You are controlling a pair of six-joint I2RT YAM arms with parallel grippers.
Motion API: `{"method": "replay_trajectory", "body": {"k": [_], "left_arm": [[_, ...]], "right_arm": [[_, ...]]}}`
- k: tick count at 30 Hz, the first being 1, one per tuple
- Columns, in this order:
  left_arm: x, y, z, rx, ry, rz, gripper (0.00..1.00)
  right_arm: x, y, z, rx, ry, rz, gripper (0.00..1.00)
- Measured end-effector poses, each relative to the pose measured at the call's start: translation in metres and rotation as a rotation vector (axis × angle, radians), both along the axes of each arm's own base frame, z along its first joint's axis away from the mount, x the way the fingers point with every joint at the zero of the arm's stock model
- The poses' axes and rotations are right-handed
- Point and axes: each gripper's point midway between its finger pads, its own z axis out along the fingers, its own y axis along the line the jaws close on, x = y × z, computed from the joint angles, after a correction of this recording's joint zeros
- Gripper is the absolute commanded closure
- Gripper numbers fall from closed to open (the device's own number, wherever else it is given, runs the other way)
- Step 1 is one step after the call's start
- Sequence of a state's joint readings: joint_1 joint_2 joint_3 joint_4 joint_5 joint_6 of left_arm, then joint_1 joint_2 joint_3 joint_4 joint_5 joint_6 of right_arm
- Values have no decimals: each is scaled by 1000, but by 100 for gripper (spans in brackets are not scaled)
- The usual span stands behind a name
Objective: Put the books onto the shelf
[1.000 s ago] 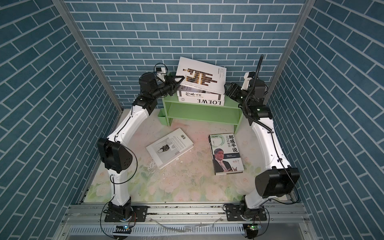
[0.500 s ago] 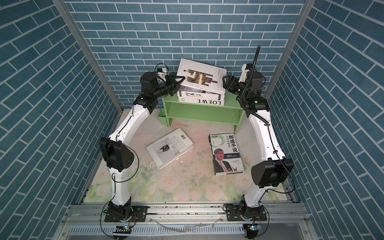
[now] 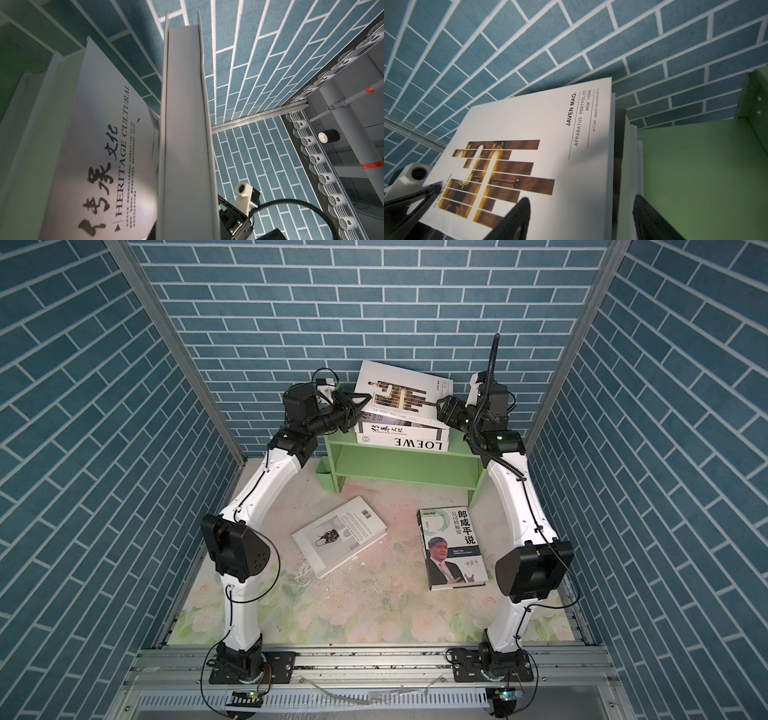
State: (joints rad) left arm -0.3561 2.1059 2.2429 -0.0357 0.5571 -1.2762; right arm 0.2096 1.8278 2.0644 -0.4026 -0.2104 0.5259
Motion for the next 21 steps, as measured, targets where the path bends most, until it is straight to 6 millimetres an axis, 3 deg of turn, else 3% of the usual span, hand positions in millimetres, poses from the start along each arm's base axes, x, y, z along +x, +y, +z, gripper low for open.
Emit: {"method": "replay_trajectory", "body": {"k": [12, 21], "left_arm": [[1, 1, -4, 9, 13, 8, 64], [2, 1, -10, 37, 22, 16, 32]], "right_arm": [[6, -4, -17, -75, 28, -41, 26], [10, -10, -24, -103, 19, -84, 28]]}}
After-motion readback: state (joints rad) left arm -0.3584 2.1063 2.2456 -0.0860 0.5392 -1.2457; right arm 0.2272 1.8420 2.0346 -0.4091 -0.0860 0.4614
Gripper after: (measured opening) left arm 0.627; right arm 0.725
